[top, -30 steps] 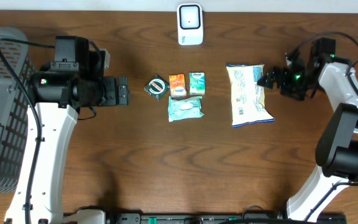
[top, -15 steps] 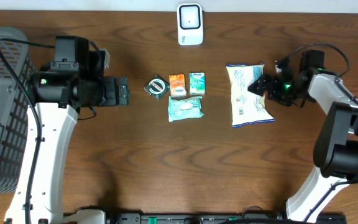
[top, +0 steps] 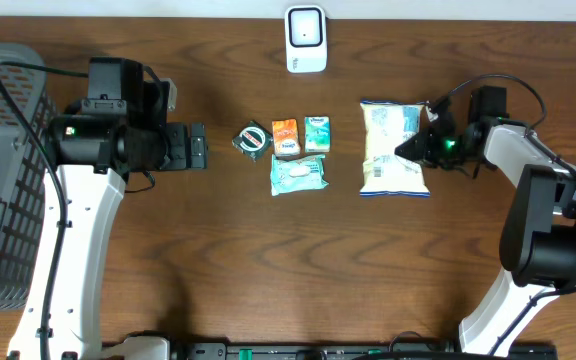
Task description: Scan the item barcode
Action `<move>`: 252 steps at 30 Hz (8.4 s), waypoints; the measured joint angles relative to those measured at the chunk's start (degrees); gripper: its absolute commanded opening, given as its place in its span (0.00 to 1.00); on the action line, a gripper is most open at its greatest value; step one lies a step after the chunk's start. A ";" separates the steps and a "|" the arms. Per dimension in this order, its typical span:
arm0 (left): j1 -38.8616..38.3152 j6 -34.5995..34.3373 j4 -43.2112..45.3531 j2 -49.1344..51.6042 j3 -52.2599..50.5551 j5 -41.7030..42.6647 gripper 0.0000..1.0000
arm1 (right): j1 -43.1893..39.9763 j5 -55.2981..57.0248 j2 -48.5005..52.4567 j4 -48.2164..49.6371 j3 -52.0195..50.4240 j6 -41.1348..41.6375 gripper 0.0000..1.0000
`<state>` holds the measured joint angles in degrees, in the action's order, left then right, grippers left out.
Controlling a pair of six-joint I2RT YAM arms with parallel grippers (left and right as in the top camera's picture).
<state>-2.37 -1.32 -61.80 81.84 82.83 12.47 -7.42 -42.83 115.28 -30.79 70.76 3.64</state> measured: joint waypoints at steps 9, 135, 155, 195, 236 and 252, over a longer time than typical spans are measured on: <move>0.00 0.00 0.00 0.00 0.00 0.00 0.98 | 0.07 -9.75 -1.62 3.17 0.00 0.00 0.01; 0.00 -0.13 0.02 0.00 0.00 0.00 0.98 | 21.75 78.58 -12.04 -10.60 0.85 6.16 0.08; 0.00 -0.13 0.00 0.00 0.00 0.00 0.98 | 39.58 71.36 -6.91 -12.33 7.41 8.31 0.96; 0.00 -0.13 0.00 0.02 0.00 0.00 0.98 | 15.93 35.69 -7.17 2.08 -4.63 -1.73 0.01; 0.00 -0.13 0.00 0.02 0.00 -0.02 0.97 | 27.28 45.42 9.18 41.53 36.61 11.74 0.01; 0.00 -0.13 0.02 0.02 0.00 0.00 0.98 | 29.05 49.79 23.82 48.13 40.19 7.89 0.01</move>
<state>-2.37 -1.45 -61.78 81.87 82.83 12.47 21.63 6.96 139.11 17.34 110.96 11.53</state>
